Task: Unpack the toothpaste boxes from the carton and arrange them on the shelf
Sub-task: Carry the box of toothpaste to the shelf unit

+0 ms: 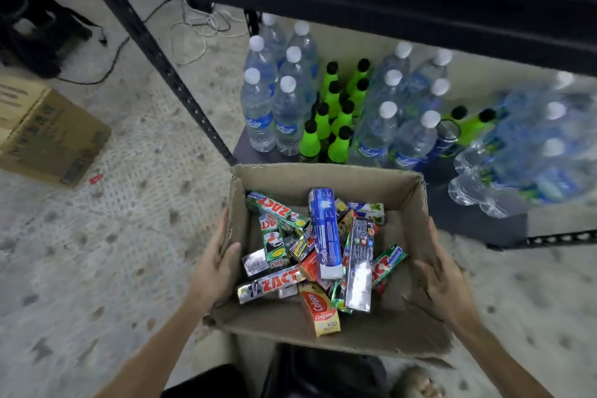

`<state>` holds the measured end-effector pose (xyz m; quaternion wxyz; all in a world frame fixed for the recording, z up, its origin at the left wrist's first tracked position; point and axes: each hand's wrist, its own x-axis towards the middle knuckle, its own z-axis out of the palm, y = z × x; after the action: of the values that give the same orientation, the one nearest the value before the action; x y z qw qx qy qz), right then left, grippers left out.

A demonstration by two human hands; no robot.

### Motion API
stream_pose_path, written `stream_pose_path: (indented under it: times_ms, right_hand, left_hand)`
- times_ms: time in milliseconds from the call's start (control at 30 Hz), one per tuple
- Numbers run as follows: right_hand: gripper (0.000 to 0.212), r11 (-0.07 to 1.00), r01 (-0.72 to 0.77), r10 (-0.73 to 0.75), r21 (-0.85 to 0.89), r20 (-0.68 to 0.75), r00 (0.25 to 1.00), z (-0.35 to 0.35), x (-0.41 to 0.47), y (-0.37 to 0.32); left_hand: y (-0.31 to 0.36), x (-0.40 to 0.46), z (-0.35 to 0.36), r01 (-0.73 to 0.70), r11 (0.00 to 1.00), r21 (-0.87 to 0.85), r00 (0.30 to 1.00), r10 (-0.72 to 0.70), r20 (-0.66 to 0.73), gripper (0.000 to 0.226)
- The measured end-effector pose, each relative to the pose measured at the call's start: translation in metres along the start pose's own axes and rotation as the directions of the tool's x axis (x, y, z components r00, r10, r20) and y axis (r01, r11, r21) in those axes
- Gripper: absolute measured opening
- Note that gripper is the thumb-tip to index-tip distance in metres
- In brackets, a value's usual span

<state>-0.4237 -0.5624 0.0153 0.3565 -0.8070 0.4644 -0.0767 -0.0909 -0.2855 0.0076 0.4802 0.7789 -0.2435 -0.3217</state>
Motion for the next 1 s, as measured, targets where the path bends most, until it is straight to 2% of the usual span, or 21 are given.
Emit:
stream_pose_path:
  times_ms: [133, 233, 433, 667, 833, 1000]
  right_hand:
    - [0.094, 0.997, -0.020, 0.009, -0.069, -0.160, 0.987, -0.012, -0.012, 0.033]
    - [0.089, 0.998, -0.050, 0.045, -0.024, -0.198, 0.979, -0.015, -0.018, 0.057]
    - [0.090, 0.989, -0.126, 0.140, 0.071, -0.238, 0.961, 0.006, -0.025, 0.091]
    - [0.082, 0.976, -0.209, 0.218, 0.068, -0.214, 0.952, 0.045, -0.016, 0.103]
    - [0.078, 0.973, -0.186, 0.215, 0.133, -0.258, 0.942, 0.072, -0.022, 0.118]
    - [0.069, 0.970, -0.197, 0.231, 0.145, -0.283, 0.931, 0.082, -0.027, 0.129]
  left_hand:
    - [0.002, 0.015, 0.045, -0.046, 0.999, -0.004, 0.998, 0.047, 0.050, 0.067]
    - [-0.003, 0.028, 0.071, -0.060, 0.998, -0.033, 0.993, 0.063, 0.103, 0.067]
    - [-0.026, 0.053, 0.098, -0.133, 0.990, 0.055, 0.980, 0.123, 0.157, 0.067]
    - [-0.068, 0.065, 0.102, -0.084, 0.995, 0.044, 0.986, 0.077, 0.149, 0.069]
    - [-0.089, 0.062, 0.107, -0.154, 0.985, 0.078, 0.979, 0.141, 0.148, 0.069]
    - [-0.095, 0.062, 0.115, -0.216, 0.955, 0.203, 0.974, 0.198, 0.106, 0.072]
